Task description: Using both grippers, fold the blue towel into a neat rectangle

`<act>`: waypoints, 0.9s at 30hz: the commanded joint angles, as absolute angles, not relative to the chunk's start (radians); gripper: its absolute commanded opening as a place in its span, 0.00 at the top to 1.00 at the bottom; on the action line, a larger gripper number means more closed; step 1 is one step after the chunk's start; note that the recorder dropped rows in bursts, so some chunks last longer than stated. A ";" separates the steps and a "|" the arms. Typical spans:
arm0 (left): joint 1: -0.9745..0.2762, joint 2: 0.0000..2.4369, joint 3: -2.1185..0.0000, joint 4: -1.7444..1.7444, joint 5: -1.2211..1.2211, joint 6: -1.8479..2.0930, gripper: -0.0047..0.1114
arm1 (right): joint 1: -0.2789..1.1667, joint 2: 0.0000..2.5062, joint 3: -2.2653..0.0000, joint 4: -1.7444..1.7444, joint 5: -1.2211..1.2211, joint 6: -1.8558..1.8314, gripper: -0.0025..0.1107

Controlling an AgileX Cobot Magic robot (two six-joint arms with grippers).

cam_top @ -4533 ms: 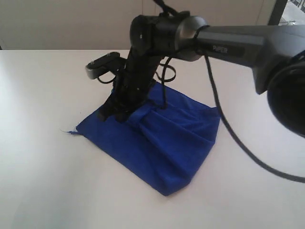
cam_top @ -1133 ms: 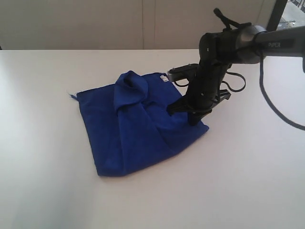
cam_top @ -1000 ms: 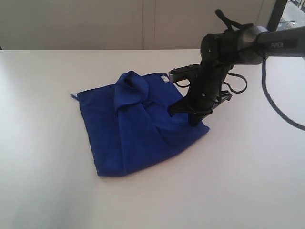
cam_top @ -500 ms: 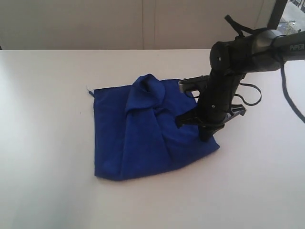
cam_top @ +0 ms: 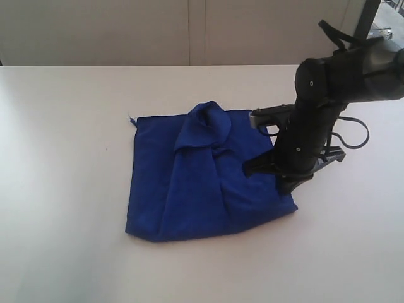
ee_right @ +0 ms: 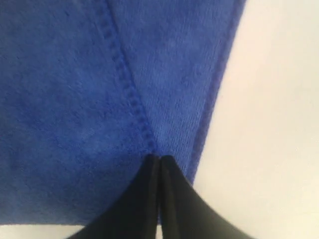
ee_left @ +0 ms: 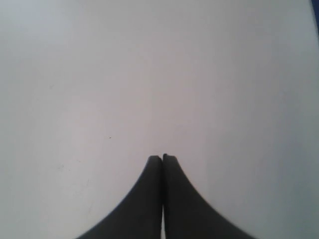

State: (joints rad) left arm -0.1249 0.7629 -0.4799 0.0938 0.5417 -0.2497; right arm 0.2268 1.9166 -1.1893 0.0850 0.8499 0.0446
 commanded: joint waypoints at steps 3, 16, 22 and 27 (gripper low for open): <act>-0.122 0.755 -0.485 0.086 0.545 -0.255 0.96 | 0.220 1.849 -1.186 0.074 0.695 0.052 0.98; -0.122 0.755 -0.485 0.086 0.545 -0.255 0.96 | 0.220 1.958 -1.186 0.071 0.562 0.052 0.98; -0.122 0.755 -0.485 0.086 0.545 -0.255 0.96 | 0.220 1.981 -1.186 0.070 0.612 0.052 0.98; -0.122 0.755 -0.485 0.086 0.545 -0.255 0.96 | 0.220 1.985 -1.186 0.070 0.677 0.054 0.98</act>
State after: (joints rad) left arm -0.1249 0.7629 -0.4799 0.0938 0.5417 -0.2497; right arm 0.2268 1.9799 -1.1890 0.0797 0.6267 0.0464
